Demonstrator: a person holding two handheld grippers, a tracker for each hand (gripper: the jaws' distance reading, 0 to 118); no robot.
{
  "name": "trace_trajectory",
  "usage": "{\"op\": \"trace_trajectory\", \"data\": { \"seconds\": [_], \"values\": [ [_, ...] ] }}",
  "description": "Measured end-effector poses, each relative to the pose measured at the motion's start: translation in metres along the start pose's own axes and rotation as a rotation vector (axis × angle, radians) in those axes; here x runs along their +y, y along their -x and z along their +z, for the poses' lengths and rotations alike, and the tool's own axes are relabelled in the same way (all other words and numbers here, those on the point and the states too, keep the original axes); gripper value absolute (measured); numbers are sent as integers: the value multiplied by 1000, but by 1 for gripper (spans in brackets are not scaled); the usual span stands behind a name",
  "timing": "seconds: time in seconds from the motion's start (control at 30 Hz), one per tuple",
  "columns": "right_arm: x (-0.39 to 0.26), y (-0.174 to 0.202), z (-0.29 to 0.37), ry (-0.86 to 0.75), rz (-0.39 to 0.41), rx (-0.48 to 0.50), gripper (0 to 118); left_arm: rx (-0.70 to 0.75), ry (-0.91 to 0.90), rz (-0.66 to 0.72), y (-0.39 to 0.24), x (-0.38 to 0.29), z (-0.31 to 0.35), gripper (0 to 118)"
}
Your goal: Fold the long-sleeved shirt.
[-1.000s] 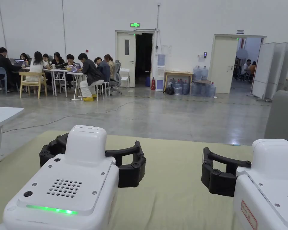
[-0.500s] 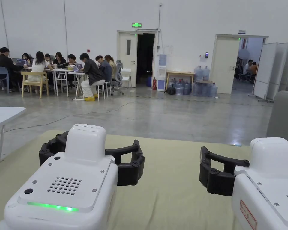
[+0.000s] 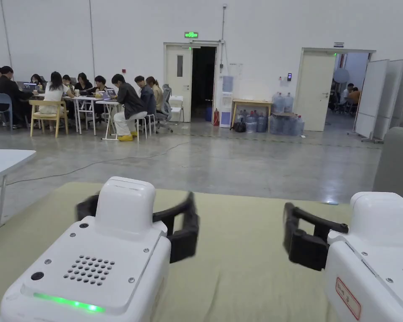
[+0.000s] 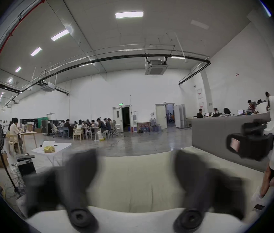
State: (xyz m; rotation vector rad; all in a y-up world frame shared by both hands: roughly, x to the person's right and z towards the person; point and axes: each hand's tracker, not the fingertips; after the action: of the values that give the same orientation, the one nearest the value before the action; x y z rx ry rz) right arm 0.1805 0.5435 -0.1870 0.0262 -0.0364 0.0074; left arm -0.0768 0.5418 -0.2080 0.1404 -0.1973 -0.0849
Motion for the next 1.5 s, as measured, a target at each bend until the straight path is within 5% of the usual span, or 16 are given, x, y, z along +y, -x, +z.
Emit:
{"op": "trace_trajectory", "data": {
  "seconds": [0.03,0.07,0.13,0.23,0.37,0.47,0.53,0.63,0.8,0.97,1.13,1.17,1.2,1.23,1.5],
  "values": [
    [0,1,2,-42,15,12,64,25,7,-16,-4,0,-1,44],
    [-2,4,1,-10,87,-45,3,88,58,-39,-9,0,-6,0],
    [-5,12,6,-4,160,-32,3,6,73,9,-8,-5,-8,0],
    [-14,13,14,-49,142,-37,3,16,83,36,-7,-11,-8,0],
    [-13,13,-1,53,28,28,3,54,138,20,11,-9,-6,6],
    [-18,57,-20,49,90,57,3,83,207,51,51,-11,14,6],
    [-22,103,-23,77,92,215,3,178,232,57,86,-11,33,6],
    [-31,178,-21,109,30,581,3,408,261,79,142,-13,75,6],
    [-49,241,-6,220,-69,902,3,647,369,59,209,-31,129,6],
    [-72,224,-26,308,-6,837,3,518,579,84,222,-108,100,6],
    [-91,187,-49,409,12,749,3,395,848,313,245,-229,41,6],
    [-95,180,-52,428,11,729,3,375,887,389,251,-253,31,13],
    [-100,175,-56,444,15,706,3,335,941,458,259,-276,20,47],
    [-103,172,-58,459,23,689,3,305,1013,505,265,-297,7,118],
    [-131,154,-71,548,44,594,3,362,1069,528,282,-355,-28,117]
  ]
}}
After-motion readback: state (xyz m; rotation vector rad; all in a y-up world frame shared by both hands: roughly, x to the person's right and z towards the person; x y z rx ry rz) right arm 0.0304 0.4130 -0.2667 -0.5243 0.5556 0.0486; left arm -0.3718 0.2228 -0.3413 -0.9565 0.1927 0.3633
